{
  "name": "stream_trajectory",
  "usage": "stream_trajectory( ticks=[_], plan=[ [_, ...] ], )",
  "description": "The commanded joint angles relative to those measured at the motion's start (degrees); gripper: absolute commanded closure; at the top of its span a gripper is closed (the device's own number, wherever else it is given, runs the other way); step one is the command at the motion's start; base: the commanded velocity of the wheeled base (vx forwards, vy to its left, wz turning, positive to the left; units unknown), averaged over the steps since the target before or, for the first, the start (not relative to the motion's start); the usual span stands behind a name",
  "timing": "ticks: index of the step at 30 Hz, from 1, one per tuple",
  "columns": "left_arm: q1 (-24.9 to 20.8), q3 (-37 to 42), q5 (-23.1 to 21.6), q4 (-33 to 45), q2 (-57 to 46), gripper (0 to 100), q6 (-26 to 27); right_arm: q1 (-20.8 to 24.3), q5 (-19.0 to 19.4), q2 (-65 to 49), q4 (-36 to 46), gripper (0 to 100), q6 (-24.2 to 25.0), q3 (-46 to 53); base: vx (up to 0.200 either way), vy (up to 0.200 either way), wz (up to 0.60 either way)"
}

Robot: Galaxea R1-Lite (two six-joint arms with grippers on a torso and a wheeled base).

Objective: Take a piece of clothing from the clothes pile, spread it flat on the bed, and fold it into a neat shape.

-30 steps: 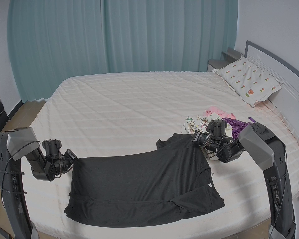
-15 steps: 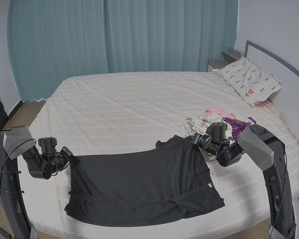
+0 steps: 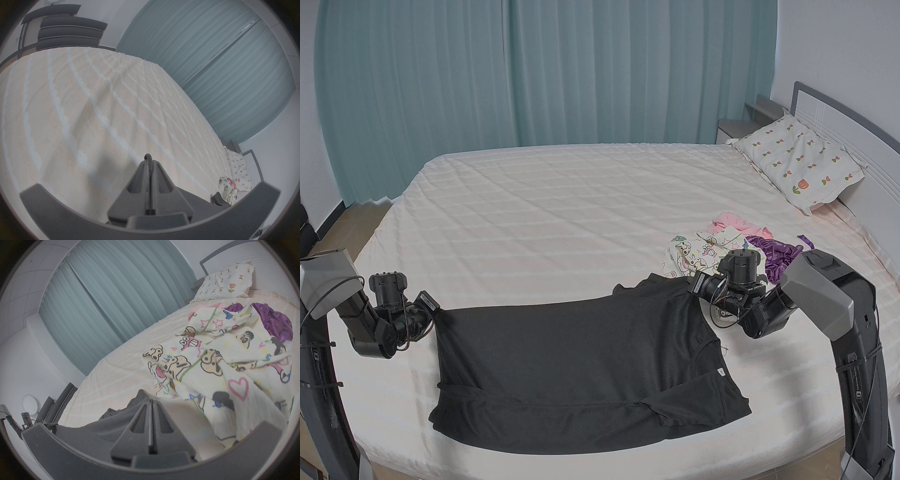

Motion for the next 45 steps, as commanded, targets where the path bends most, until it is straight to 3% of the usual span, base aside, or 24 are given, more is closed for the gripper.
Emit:
stream_trajectory(
  ticks=[1, 16, 18, 27, 32, 34, 45],
  plan=[
    [-0.06, 0.62, -1.02, 0.06, -0.64, 100, 1.60, -0.46, 1.90, -3.89, -3.47, 100, -0.16, 7.28, 0.000, 0.000, 0.00],
    [0.03, 5.72, -2.43, 0.06, -3.90, 100, 8.28, -0.99, 6.21, -11.53, -12.44, 100, 0.19, 25.74, 0.000, 0.000, 0.00],
    [0.12, 9.05, -2.52, -0.20, -4.60, 100, 12.15, -0.90, 6.83, -13.12, -14.46, 100, 0.01, 31.01, 0.000, 0.000, 0.00],
    [0.03, 16.35, -3.84, -0.29, -4.42, 100, 15.93, -0.64, 8.76, -13.38, -21.49, 100, -0.34, 44.72, 0.000, 0.000, 0.00],
    [0.12, 20.04, -5.51, -0.38, -3.98, 100, 21.55, -0.38, 9.11, -13.29, -22.02, 100, -1.31, 48.77, 0.000, 0.000, 0.00],
    [0.12, 22.24, -6.65, -0.29, -3.72, 100, 24.80, -0.38, 9.11, -13.12, -22.11, 100, -3.94, 51.23, 0.000, 0.000, 0.00],
    [0.21, 26.02, -7.00, -0.29, -1.96, 100, 31.13, -0.11, 9.11, -12.85, -22.20, 100, -7.02, 54.48, 0.000, 0.000, 0.00]
  ],
)
